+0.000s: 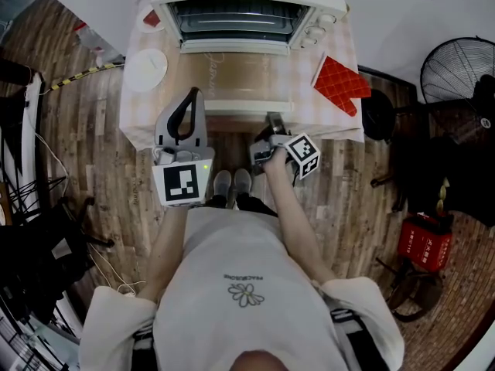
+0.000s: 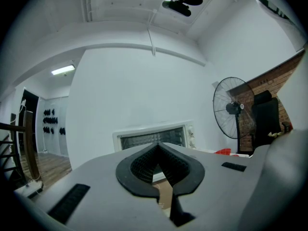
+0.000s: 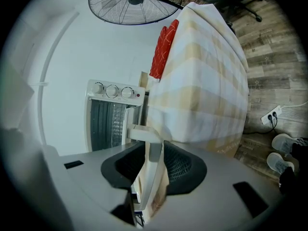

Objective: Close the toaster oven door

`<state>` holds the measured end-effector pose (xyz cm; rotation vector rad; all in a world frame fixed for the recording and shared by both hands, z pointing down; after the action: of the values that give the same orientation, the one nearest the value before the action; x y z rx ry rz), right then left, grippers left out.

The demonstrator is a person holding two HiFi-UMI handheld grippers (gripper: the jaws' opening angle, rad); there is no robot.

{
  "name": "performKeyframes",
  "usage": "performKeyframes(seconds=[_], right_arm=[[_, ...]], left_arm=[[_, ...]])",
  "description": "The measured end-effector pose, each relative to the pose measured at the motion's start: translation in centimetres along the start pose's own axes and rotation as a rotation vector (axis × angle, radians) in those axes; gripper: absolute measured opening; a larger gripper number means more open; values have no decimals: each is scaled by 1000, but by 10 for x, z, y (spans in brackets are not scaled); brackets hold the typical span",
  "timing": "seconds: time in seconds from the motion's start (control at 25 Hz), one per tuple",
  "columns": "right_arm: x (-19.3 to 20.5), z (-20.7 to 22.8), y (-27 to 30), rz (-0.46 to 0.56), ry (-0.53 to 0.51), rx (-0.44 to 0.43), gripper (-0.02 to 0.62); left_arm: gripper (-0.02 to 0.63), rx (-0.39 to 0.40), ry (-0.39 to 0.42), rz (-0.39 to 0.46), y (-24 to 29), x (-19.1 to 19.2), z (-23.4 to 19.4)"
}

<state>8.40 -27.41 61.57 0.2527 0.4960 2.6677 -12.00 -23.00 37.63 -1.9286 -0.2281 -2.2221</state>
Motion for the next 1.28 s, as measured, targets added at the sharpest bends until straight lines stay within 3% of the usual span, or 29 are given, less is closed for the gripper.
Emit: performKeyframes(seconds=[0.64, 1.28], right_arm=[[-4, -38, 13, 7, -30, -96, 69], [-11, -75, 7, 32, -26, -179, 72]], left_arm=[[15, -41, 11, 3, -7, -3, -13], [15, -26, -7, 41, -14, -13, -12]])
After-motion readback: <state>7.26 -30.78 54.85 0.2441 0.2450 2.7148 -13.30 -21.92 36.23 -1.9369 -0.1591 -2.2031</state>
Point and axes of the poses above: the fingertips, and each gripper's own axes: y forward along the fingers, z to its right, x out of its underside, the point moved 3 cm from there along -y, backward along the fingers, and after that the axes turned 5 degrees about x, right-handed, at the moved point
